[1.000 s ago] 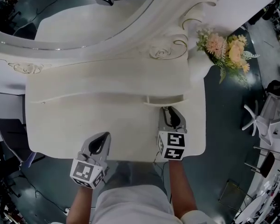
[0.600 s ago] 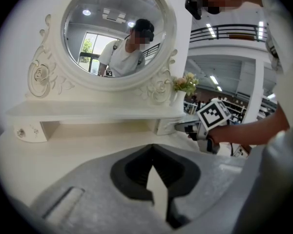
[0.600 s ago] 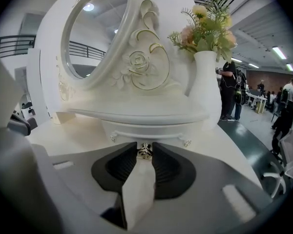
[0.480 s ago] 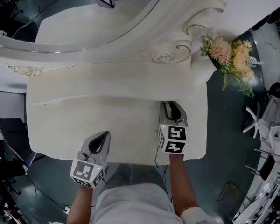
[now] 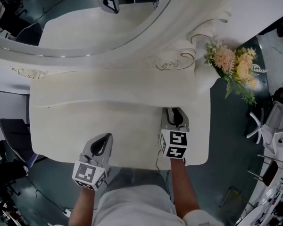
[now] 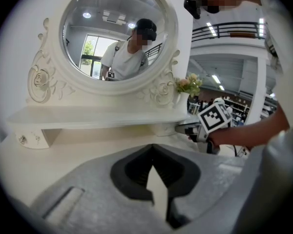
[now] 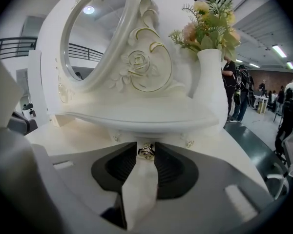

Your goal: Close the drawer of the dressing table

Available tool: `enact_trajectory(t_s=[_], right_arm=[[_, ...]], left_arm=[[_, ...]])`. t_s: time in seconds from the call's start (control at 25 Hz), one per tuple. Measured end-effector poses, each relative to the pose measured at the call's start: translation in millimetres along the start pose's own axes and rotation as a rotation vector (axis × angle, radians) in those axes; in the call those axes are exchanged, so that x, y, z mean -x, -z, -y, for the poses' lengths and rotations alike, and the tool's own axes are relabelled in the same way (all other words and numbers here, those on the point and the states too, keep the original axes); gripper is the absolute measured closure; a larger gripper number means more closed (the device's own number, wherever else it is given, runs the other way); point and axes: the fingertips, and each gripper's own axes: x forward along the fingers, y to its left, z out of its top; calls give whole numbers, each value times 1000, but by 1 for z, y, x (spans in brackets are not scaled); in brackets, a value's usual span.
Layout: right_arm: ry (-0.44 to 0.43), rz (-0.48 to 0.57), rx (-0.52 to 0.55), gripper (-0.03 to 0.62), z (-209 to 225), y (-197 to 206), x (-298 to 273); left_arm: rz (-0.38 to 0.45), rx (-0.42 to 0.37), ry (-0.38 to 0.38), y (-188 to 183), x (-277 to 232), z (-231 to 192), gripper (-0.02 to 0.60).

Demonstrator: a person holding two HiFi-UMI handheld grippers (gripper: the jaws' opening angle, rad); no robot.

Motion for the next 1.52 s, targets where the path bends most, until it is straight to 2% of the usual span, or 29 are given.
enact_trajectory(t_s=[0.4,0.68,1.44,1.52], right_arm=[[29,-8,-21,491,3,9,19],[63,19,-58,493,-2,12,63],[105,93,-2,496,-92,18,215],[108,107,9,519,-101,15,226]], left_arm=[[7,-19,2,1,20,6,583],[50,-43,11,-7,46,15,583],[206,-90,55,-16,161,18,583],[223,-92,53,-17,173,17,583]])
